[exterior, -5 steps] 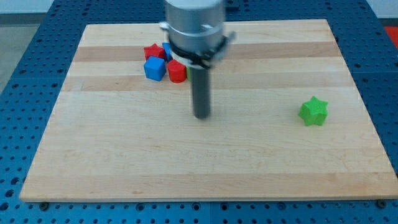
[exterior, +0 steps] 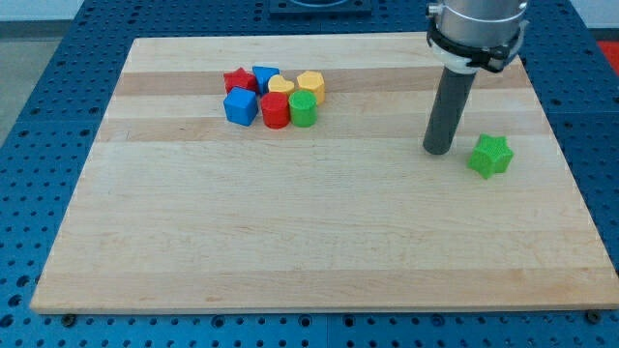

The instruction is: Place the green star right to the green circle

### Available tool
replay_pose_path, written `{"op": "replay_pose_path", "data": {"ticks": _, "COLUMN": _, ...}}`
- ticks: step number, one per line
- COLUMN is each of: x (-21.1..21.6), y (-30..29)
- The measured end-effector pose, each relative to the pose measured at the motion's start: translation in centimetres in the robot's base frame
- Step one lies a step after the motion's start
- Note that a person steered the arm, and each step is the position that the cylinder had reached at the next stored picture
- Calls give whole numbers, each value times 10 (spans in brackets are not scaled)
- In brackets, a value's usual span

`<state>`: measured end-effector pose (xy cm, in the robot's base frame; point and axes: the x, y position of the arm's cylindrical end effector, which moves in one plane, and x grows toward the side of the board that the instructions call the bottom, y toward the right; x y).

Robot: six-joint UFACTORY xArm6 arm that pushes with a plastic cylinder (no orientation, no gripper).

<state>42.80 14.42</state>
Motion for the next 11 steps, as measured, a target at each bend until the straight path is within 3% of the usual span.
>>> {"op": "replay_pose_path", "data": {"ticks": 2, "x": 75, "y": 103}}
{"op": "replay_pose_path", "data": {"ticks": 3, "x": 72, "y": 157}}
{"op": "replay_pose_path", "data": {"ticks": 4, "x": 44, "y": 132}}
{"op": "replay_pose_path", "data": {"ticks": 6, "x": -15, "y": -79}}
{"op": "replay_pose_path", "data": {"ticks": 7, "x": -25, "y": -89}}
{"op": "replay_pose_path", "data": {"ticks": 8, "x": 12, "y": -40}}
{"op": "replay_pose_path", "data": {"ticks": 9, "x": 3, "y": 8}}
{"op": "replay_pose_path", "data": {"ticks": 10, "x": -27, "y": -14}}
{"op": "replay_pose_path", "data": {"ticks": 11, "x": -41, "y": -83}}
